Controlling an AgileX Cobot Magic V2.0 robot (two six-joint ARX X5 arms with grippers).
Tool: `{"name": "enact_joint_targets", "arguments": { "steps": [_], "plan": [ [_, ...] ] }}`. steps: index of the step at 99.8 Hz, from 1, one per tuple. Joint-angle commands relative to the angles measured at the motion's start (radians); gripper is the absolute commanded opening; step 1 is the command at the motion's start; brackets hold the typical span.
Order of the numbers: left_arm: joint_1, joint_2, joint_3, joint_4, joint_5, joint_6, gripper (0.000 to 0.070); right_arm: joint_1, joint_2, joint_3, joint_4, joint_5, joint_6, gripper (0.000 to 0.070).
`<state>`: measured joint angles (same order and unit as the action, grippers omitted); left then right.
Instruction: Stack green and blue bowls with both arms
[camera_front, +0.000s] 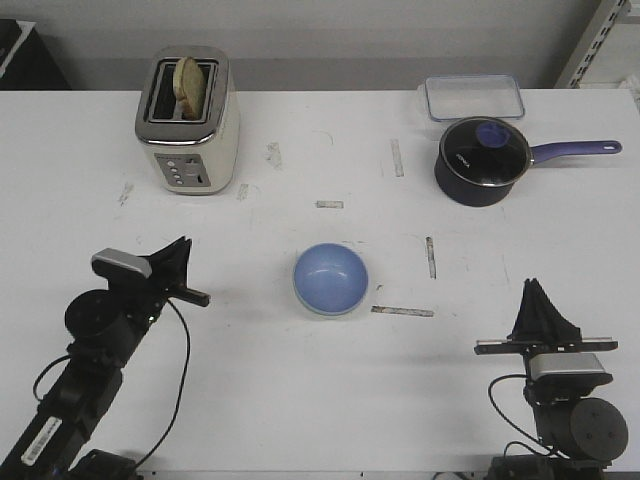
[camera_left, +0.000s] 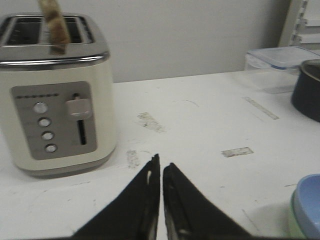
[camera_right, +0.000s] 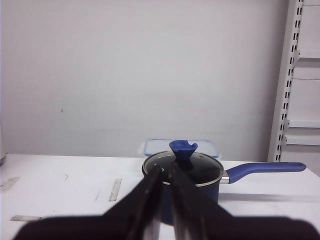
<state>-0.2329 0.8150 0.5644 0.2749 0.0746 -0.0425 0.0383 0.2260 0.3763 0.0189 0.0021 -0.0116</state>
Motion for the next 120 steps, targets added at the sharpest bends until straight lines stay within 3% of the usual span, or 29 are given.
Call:
{"name": "enact_joint_targets", "arguments": {
  "steps": [1,26,39,105,120],
  "plan": [
    [0.025,-0.048,-0.034,-0.012,-0.005,0.003,0.0001,0.0,-0.003,0.005,0.011,-0.001,-0.008,0.0013],
    [0.099,-0.261,-0.074,-0.306,-0.056,0.005,0.0001,0.0,-0.003,0.005,0.011,-0.001,-0.008,0.0013],
    [0.111,-0.335,-0.074,-0.385,-0.062,0.005,0.0001,0.0,-0.003,0.005,0.011,-0.001,-0.008,0.0013],
    [0.111,-0.608,-0.074,-0.384,-0.06,0.005,0.0001,0.0,-0.003,0.005,0.011,-0.001,-0.008,0.0013],
    [0.113,-0.624,-0.09,-0.334,-0.051,0.005,0.0001,0.0,-0.003,0.005,0.011,-0.001,-0.008,0.0013]
  ]
}}
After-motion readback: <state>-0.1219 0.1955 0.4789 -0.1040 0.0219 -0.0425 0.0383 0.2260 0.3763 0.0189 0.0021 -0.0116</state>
